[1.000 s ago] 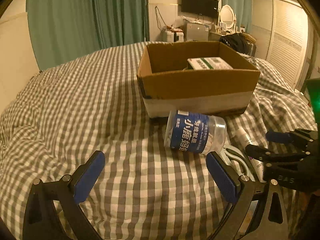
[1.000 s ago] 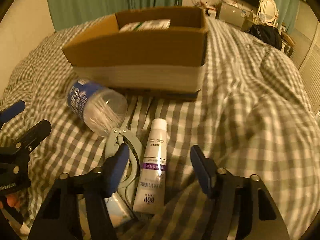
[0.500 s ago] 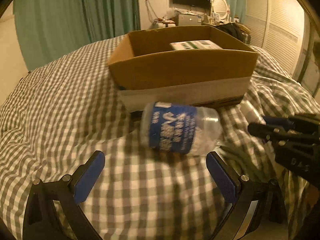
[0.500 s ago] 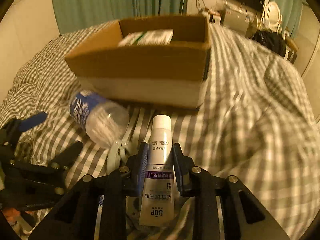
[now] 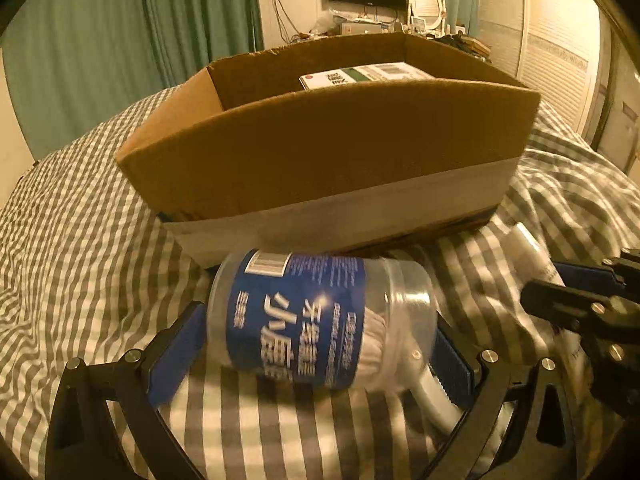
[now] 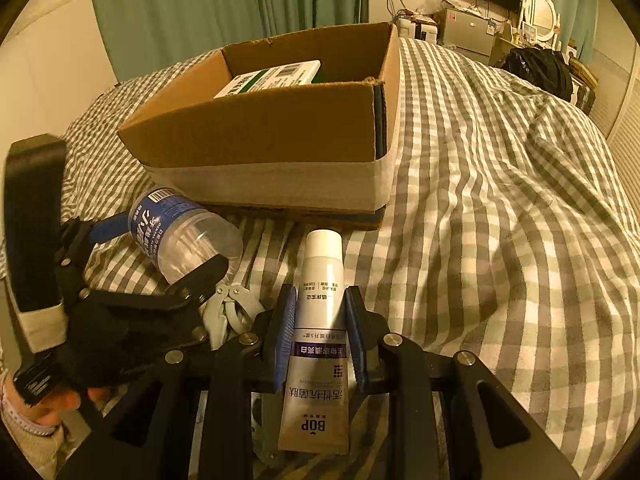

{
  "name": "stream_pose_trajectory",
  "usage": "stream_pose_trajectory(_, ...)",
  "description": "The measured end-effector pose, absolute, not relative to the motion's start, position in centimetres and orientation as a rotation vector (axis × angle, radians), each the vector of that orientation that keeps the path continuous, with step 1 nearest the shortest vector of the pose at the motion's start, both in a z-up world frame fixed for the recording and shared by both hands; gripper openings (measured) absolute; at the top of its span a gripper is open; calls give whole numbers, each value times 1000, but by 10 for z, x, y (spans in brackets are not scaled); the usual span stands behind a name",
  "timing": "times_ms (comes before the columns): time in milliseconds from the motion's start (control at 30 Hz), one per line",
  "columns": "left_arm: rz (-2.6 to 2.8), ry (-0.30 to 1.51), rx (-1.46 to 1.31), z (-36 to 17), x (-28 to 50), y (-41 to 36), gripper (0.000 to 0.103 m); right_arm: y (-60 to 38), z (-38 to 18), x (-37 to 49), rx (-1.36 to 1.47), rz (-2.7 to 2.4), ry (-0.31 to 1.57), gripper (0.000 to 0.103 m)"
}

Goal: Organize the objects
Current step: 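Grasp the white tube with the right tool while the left tool grasps the floss jar, then drop the white tube and floss jar into the cardboard box with both tools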

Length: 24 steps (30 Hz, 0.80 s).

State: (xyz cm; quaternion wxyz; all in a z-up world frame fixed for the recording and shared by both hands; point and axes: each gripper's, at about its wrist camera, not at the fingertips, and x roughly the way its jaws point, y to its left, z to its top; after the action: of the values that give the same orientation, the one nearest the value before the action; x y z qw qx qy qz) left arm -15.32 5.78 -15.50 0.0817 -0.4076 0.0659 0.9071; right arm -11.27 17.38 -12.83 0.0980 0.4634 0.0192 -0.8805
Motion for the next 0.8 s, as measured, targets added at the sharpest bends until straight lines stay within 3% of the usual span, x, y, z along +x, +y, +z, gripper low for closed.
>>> stream_pose_trajectory(100, 2704, 190, -1211, -157, -156, 57, 101, 173, -128, -112, 1372, -2605, 53, 24)
stream_pose_trajectory(167, 2675, 169, -1217, -157, -155, 56, 93, 173, -128, -112, 1371, -2606, 55, 24)
stream_pose_trajectory(400, 2677, 167, -1242, -144, -140, 52, 93, 167, -113, -100, 1321, -2625, 86, 24)
stream_pose_trajectory(800, 2766, 36, -1059, -66, -95, 26, 93, 157, -51, -62, 1150, -2718, 125, 24)
